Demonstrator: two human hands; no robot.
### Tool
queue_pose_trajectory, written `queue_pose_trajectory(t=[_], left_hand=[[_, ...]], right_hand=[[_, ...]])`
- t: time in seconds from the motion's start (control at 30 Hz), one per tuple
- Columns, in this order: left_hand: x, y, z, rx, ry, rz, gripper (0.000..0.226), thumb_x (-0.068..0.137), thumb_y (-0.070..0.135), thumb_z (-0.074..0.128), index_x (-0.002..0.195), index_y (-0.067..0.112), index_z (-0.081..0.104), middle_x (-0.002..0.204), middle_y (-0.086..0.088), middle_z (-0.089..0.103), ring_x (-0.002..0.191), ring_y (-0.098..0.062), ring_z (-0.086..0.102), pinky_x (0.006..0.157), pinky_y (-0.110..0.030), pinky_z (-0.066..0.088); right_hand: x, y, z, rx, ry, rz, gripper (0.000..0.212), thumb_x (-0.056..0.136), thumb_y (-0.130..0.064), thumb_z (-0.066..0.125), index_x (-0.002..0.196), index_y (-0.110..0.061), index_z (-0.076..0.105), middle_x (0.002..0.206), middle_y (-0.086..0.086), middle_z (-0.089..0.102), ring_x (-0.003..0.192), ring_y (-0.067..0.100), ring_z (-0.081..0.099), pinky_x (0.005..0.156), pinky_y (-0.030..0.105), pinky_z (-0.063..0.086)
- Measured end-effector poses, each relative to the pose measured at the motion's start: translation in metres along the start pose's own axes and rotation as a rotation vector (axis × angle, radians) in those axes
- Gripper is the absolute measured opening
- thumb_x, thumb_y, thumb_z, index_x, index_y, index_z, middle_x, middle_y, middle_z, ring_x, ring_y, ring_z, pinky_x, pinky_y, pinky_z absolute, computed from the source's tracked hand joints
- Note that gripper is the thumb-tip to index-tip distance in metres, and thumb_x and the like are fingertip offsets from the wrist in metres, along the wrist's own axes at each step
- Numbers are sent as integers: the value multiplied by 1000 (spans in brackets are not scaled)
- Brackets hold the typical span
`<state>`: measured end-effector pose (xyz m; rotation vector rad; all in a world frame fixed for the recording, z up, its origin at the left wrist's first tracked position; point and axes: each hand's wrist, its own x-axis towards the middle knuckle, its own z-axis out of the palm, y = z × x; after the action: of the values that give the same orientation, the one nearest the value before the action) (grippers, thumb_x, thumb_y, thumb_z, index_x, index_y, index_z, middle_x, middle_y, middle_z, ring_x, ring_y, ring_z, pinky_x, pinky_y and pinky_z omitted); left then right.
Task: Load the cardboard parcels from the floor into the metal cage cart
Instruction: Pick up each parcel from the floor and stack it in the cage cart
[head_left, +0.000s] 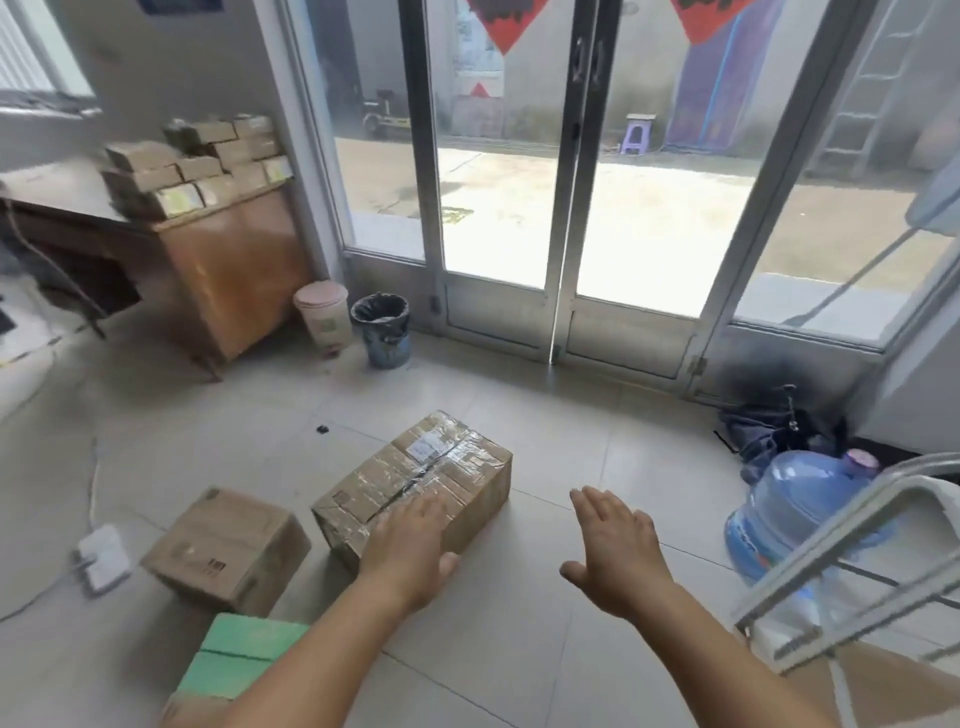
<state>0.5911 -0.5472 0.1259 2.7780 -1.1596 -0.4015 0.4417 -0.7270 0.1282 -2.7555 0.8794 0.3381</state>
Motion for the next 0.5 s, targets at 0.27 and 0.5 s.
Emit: queue_pose_trajectory(t=[0.27, 0.5], left_hand=[[17, -39, 17, -20, -83, -313, 76, 94, 43, 52, 154, 22, 11, 160, -1, 18, 146, -21, 19, 116, -39, 17], [44, -77, 37, -102, -136, -494, 74, 94, 47, 50, 154, 20, 14, 155, 0, 27, 141, -22, 28, 113, -38, 25]], right_hand=[[88, -15, 14, -64, -90, -178, 87, 93, -46, 53, 157, -21, 0, 164, -2, 0, 151, 19, 1, 120, 42, 6], [162, -29, 18, -107, -142, -238, 89, 92, -47, 55, 156, -19, 0, 164, -1, 4, 151, 20, 6, 119, 42, 10]])
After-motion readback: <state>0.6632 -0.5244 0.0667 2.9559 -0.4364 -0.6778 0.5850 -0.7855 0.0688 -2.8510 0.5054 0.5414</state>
